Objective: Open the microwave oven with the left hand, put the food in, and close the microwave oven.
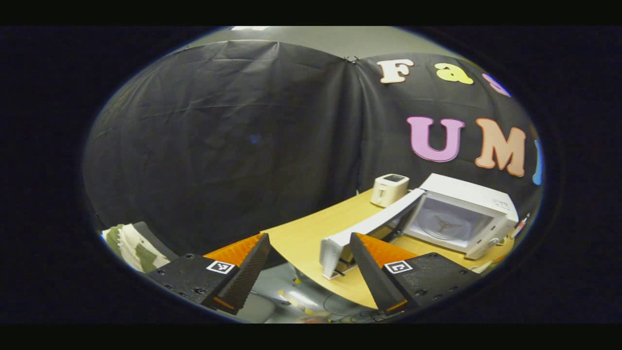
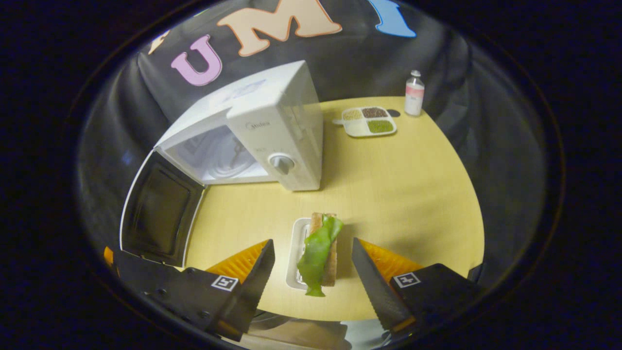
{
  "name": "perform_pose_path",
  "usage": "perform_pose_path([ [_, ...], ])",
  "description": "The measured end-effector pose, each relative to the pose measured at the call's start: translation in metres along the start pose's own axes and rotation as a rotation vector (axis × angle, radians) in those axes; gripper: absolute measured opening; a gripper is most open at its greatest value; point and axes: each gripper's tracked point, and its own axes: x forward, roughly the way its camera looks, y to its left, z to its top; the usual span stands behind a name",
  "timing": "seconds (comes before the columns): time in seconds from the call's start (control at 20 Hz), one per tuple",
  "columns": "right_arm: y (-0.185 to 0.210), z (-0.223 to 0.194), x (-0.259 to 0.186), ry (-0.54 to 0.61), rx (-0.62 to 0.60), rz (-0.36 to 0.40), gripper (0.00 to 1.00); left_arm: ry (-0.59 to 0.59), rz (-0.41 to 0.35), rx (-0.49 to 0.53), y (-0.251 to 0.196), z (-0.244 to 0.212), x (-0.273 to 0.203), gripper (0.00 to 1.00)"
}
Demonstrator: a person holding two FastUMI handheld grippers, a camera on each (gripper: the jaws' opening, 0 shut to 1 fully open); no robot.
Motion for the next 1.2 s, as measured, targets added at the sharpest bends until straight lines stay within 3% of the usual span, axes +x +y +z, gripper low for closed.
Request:
perform_pose_path([
  [0.25, -0.007, -0.009, 0.027, 0.103, 0.006, 0.003, 0.98, 0.087, -0.077, -0.045, -0.048, -0.031, -0.013, 0.96],
  [0.3, -0.01, -0.01, 0.032, 0.12, 0.002, -0.005, 0.89, 0.099, -0.088, -0.044, -0.053, -0.034, -0.015, 0.96],
  [0.45, -0.015, -0.021, 0.043, 0.181, 0.001, -0.004, 0.98, 0.122, -0.111, -0.03, -0.07, -0.041, -0.018, 0.94],
  [0.5, -0.015, -0.024, 0.047, 0.194, 0.007, -0.001, 0.87, 0.127, -0.119, -0.021, -0.075, -0.045, -0.02, 0.97],
  [0.55, -0.014, -0.027, 0.051, 0.202, 0.015, 0.005, 0.97, 0.133, -0.129, -0.011, -0.081, -0.049, -0.022, 0.97],
  [0.65, -0.009, -0.033, 0.056, 0.226, 0.038, 0.02, 0.71, 0.153, -0.147, 0.011, -0.091, -0.056, -0.024, 0.96],
  [0.95, -0.009, -0.037, 0.055, 0.228, 0.07, 0.027, 0.32, 0.21, -0.231, 0.037, -0.118, -0.073, -0.029, 0.97],
  [1.0, -0.008, -0.036, 0.055, 0.219, 0.074, 0.03, 0.32, 0.212, -0.242, 0.036, -0.12, -0.074, -0.029, 0.94],
  [1.05, -0.007, -0.037, 0.052, 0.213, 0.085, 0.039, 0.39, 0.218, -0.255, 0.034, -0.123, -0.077, -0.029, 0.97],
  [1.2, 0.0, -0.032, 0.041, 0.182, 0.149, 0.069, 0.39, 0.246, -0.302, 0.018, -0.129, -0.084, -0.028, 0.97],
])
